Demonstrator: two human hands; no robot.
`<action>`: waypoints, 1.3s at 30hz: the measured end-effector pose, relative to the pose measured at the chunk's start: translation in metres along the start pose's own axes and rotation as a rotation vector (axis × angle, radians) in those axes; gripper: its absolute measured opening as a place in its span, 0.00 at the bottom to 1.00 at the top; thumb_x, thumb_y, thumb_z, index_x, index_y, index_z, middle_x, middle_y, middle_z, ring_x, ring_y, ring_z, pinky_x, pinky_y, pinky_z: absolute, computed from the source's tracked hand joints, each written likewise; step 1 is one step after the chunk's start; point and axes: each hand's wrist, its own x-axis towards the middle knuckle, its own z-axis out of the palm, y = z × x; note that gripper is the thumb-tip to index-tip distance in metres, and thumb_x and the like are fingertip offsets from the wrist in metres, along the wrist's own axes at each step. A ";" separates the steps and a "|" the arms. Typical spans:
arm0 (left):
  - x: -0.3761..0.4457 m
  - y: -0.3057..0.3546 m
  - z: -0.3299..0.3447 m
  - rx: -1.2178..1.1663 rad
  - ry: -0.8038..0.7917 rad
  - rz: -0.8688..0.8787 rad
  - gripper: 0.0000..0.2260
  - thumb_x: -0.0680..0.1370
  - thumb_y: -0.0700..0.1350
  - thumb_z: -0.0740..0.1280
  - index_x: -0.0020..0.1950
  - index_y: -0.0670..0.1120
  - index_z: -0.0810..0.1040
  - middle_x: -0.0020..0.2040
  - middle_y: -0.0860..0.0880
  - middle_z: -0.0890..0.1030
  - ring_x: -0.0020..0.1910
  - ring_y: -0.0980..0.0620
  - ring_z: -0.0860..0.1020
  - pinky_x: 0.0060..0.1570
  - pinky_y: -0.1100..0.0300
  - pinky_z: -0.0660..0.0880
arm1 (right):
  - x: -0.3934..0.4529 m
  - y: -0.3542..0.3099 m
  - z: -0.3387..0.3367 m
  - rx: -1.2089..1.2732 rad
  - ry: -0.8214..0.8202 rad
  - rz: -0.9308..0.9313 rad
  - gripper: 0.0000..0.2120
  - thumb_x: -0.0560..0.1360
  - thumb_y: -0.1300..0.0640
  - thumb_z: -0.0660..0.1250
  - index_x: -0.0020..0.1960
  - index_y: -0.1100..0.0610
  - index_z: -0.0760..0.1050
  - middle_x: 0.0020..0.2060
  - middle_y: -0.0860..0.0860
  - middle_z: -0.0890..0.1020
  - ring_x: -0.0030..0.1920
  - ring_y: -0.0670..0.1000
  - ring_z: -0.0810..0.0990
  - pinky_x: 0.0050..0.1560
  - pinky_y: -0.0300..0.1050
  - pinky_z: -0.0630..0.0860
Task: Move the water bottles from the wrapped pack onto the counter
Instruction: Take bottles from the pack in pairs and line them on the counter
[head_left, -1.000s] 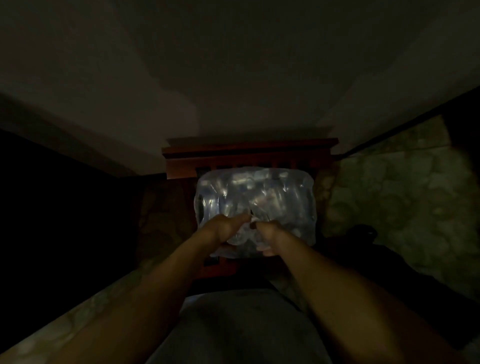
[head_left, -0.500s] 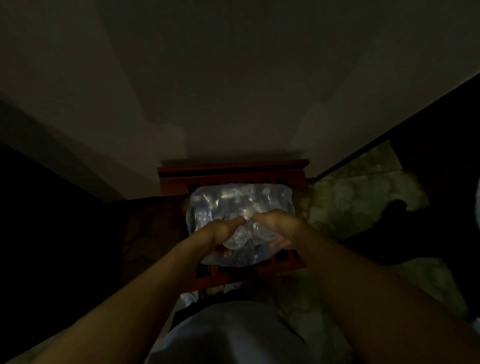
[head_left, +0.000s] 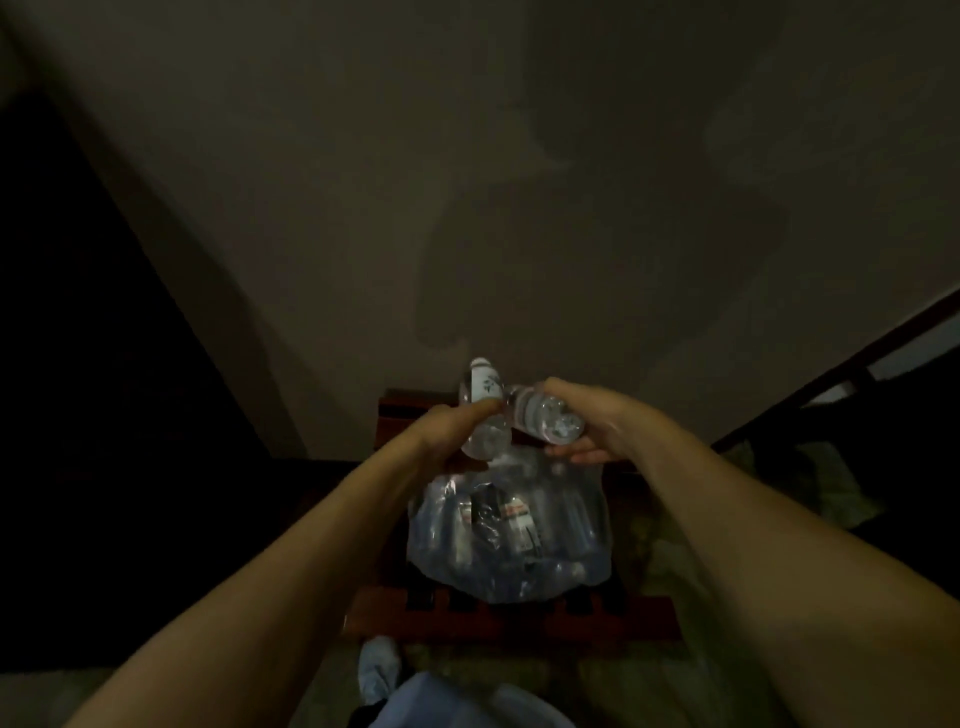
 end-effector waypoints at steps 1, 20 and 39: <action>-0.010 0.004 -0.002 -0.006 0.037 0.041 0.24 0.73 0.56 0.71 0.62 0.41 0.77 0.49 0.42 0.84 0.43 0.47 0.83 0.33 0.58 0.79 | -0.006 0.000 0.001 0.061 -0.018 -0.046 0.23 0.70 0.34 0.66 0.53 0.52 0.76 0.39 0.51 0.86 0.31 0.48 0.85 0.30 0.37 0.76; -0.213 0.057 -0.106 0.003 0.349 0.715 0.21 0.68 0.43 0.74 0.59 0.49 0.75 0.48 0.50 0.85 0.48 0.51 0.85 0.49 0.53 0.82 | -0.159 -0.095 0.107 0.520 -0.478 -0.778 0.28 0.71 0.62 0.73 0.67 0.58 0.65 0.58 0.60 0.80 0.46 0.55 0.85 0.43 0.50 0.82; -0.373 0.051 -0.349 0.122 0.484 0.881 0.22 0.74 0.44 0.73 0.67 0.46 0.74 0.56 0.46 0.82 0.53 0.49 0.83 0.49 0.56 0.81 | -0.293 -0.216 0.348 0.459 -0.365 -1.161 0.16 0.79 0.51 0.63 0.64 0.53 0.66 0.56 0.55 0.83 0.56 0.54 0.83 0.57 0.57 0.79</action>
